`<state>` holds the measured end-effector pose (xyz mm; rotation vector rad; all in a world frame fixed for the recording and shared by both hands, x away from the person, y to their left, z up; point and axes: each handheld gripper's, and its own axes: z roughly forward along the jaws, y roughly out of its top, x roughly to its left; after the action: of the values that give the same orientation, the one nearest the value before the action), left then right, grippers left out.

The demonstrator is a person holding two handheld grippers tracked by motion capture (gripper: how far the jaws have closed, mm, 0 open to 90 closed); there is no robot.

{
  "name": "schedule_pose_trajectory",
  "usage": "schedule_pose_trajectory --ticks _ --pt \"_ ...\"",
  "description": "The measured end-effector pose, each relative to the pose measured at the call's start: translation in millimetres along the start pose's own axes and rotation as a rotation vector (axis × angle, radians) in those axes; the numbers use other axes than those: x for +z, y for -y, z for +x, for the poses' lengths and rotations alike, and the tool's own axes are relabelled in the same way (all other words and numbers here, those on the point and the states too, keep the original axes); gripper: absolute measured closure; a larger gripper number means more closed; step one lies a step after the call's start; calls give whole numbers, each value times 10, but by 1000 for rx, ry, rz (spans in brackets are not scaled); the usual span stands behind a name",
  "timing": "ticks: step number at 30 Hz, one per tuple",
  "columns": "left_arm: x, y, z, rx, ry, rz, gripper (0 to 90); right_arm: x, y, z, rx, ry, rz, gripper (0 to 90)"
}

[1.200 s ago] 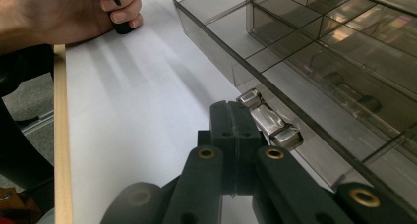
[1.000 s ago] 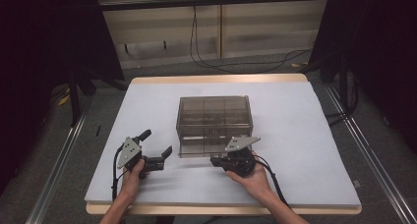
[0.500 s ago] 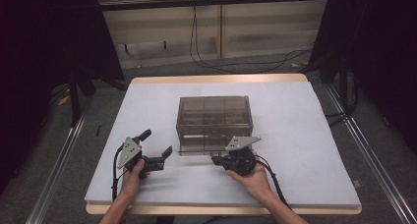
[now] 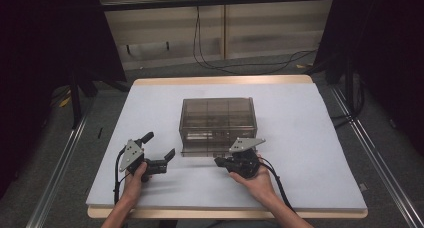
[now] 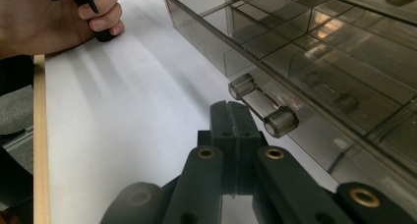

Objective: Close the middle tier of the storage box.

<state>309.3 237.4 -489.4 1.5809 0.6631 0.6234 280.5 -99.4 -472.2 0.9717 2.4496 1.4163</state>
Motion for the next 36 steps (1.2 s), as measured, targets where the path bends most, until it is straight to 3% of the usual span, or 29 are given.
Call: schedule_pose_trajectory --ticks 13,36 --pt "-1 0 2 -1 0 0 8 13 -5 22 -14 29 -23 900" --pt "-3 0 5 -2 -2 3 8 2 -46 -18 28 25 -41 900"
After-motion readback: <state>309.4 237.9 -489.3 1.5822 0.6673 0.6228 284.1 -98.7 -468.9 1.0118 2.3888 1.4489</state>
